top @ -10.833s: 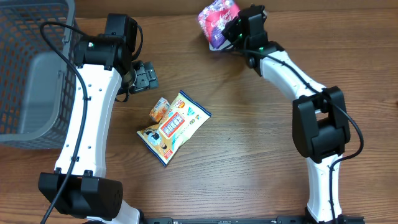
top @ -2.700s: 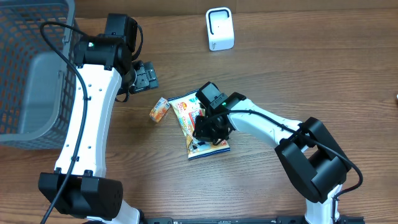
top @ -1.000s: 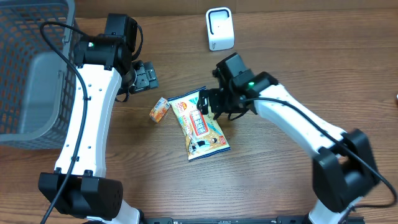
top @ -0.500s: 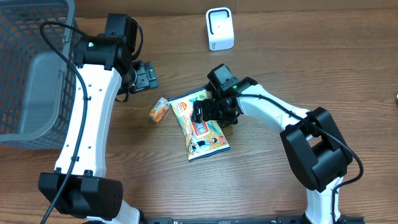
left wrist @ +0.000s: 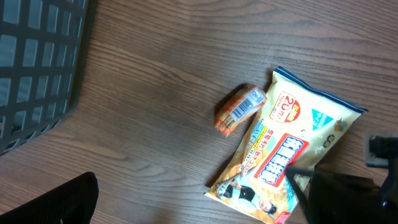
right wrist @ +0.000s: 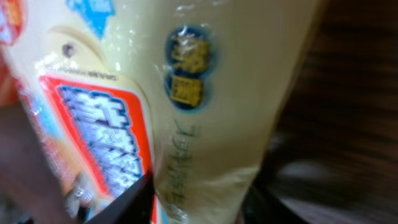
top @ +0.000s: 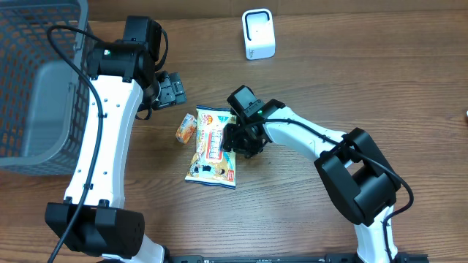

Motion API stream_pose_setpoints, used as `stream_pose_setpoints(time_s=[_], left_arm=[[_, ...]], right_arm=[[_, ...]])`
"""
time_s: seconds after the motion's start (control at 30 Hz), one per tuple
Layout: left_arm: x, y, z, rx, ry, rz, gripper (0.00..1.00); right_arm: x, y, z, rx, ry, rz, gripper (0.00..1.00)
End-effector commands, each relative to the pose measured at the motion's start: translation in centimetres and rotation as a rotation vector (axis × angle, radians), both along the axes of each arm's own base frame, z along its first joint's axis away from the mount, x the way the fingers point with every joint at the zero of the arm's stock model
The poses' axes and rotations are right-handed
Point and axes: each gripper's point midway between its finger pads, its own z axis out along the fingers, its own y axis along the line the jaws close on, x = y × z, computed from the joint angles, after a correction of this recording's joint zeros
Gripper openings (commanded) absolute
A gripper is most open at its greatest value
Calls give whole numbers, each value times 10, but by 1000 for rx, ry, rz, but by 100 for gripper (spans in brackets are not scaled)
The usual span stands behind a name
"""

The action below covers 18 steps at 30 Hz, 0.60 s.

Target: Scan the item barcode

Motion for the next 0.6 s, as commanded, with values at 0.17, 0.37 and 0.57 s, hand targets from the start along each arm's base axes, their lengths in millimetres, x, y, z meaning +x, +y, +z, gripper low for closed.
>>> stream_pose_setpoints(time_s=[0.17,0.37,0.57], left_arm=[[2,0,1,1,-2,-11,100],[2,0,1,1,-2,-11,100],[2,0,1,1,-2,-11,100]], right_arm=[[-5,-18,-36,-104,37,-37,4],[13,-54,-20,-264,6,-126,4],[35,-108,19,-442,-94,-230,4]])
